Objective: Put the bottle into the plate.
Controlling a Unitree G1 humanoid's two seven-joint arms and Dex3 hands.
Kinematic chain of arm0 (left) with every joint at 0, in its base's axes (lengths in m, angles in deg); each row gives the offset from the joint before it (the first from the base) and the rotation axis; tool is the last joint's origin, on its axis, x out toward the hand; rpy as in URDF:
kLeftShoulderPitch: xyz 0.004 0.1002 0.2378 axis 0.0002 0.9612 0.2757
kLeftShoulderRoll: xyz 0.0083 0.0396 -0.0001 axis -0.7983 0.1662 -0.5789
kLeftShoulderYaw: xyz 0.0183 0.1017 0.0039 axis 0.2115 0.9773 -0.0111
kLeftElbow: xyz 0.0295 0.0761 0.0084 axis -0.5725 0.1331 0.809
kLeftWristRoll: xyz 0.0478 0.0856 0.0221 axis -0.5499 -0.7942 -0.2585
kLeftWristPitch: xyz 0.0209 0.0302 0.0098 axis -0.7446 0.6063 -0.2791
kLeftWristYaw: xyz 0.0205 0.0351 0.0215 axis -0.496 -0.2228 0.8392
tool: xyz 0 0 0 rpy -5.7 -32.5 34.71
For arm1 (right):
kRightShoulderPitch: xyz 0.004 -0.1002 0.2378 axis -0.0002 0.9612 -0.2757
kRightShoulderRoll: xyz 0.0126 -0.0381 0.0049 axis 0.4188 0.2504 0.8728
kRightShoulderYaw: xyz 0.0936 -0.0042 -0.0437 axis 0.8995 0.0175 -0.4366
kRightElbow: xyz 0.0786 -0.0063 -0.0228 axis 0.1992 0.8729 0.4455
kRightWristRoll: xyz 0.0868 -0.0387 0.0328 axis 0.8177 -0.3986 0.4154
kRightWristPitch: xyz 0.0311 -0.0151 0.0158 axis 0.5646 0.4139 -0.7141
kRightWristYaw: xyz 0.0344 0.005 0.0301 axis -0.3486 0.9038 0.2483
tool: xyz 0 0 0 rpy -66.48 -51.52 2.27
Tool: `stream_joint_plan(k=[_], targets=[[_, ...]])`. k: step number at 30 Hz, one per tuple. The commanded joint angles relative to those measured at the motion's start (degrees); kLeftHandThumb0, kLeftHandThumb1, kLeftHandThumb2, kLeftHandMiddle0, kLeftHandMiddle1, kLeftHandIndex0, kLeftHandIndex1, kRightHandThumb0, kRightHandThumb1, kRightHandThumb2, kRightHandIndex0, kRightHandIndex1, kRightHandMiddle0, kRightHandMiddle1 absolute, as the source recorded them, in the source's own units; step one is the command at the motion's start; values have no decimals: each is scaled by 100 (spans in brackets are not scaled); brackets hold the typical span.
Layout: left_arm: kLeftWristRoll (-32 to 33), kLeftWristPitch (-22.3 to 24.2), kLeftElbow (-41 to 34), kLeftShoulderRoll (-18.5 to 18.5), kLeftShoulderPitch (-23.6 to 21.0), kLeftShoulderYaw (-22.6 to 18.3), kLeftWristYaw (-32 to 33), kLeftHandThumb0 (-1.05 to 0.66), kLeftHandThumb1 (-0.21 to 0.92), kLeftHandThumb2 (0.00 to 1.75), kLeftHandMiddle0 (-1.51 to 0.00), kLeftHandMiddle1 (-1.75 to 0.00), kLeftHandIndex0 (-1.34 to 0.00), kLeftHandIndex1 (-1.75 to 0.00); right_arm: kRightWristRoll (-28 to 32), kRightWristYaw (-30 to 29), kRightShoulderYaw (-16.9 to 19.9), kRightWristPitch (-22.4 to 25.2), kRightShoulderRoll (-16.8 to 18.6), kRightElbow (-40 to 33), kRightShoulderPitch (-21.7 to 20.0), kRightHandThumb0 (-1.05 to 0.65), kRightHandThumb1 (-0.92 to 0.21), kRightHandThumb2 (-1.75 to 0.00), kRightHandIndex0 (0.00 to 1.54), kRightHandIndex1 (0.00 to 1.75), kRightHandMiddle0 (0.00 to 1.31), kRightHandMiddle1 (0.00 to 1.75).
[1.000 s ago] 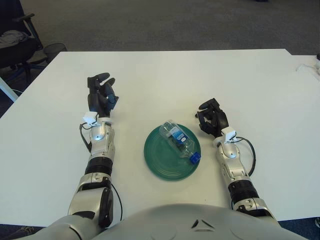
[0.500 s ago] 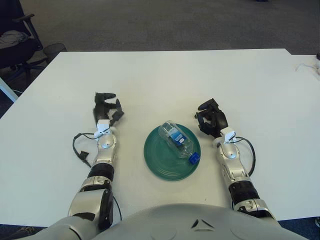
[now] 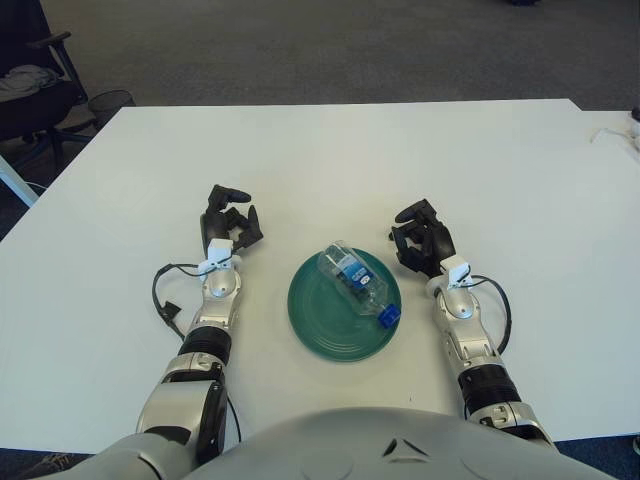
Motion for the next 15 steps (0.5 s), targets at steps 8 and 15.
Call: stream_joint_plan(k=[8,15], targets=[[-122,-115,-93,306,514,429,-303,-48,28,136,-120,-175,-63,-175,-26,31,-26,715,-27,259,440,0,-71,-77,44,153,17,175],[-188,25,-270,312,575,546,-341,-49,26,138,-122,-175,-65,-175,-17,48,-30,725,-48,227,438,0,-75,-71,43,150,16,175]])
